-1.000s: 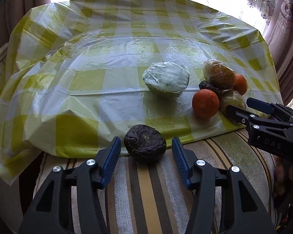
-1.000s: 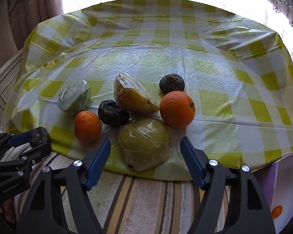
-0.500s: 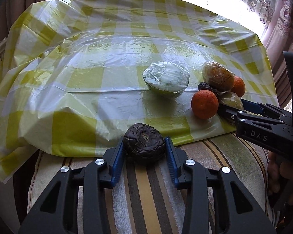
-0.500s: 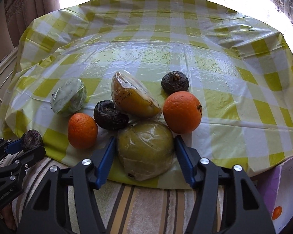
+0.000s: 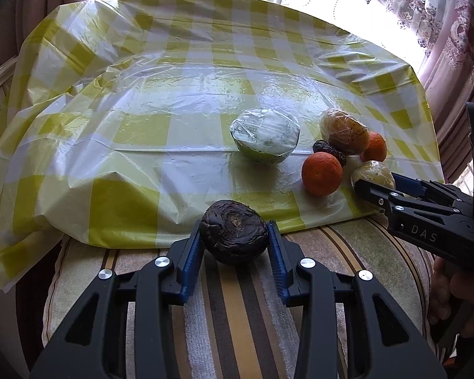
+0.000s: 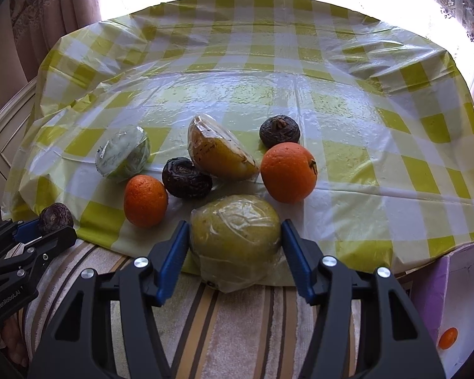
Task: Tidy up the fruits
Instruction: 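Grasp the dark beet with the left gripper while the right grasps the yellow-green wrapped fruit, then carry the beet and the wrapped fruit over the white box with both grippers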
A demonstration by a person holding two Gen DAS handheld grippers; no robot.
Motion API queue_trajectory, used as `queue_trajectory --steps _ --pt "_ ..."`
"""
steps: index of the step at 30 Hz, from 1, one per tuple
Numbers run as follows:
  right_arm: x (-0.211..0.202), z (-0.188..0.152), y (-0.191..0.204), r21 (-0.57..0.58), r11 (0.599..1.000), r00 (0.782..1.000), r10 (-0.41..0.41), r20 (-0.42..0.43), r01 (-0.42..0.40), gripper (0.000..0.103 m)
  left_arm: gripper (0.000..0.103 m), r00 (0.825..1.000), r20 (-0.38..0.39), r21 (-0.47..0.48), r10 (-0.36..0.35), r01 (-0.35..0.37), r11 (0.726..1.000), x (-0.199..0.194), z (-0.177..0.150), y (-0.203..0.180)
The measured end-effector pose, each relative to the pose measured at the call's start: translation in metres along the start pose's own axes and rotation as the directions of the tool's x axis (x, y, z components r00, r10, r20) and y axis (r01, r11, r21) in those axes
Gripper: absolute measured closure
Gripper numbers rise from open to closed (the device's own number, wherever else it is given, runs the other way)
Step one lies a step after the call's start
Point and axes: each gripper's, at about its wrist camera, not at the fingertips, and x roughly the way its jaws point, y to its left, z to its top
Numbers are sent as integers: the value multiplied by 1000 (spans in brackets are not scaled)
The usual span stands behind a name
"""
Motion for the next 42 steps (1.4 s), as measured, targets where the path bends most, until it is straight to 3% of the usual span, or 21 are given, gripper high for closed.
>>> queue_trajectory --steps 14,27,35,42 --pt "-31 -15 -16 39 999 999 27 37 -29 44 67 999 28 56 -16 15 998 -15 3 -29" --pt "-59 -29 -62 119 993 996 5 84 -15 44 67 998 33 148 -51 46 988 -18 7 -77" --pt "-80 -40 -107 194 981 992 -35 118 12 44 67 995 27 234 -96 87 968 -11 12 -128" --pt "-96 -50 -151 267 962 986 -94 139 54 44 67 987 12 327 -157 145 934 2 17 -184"
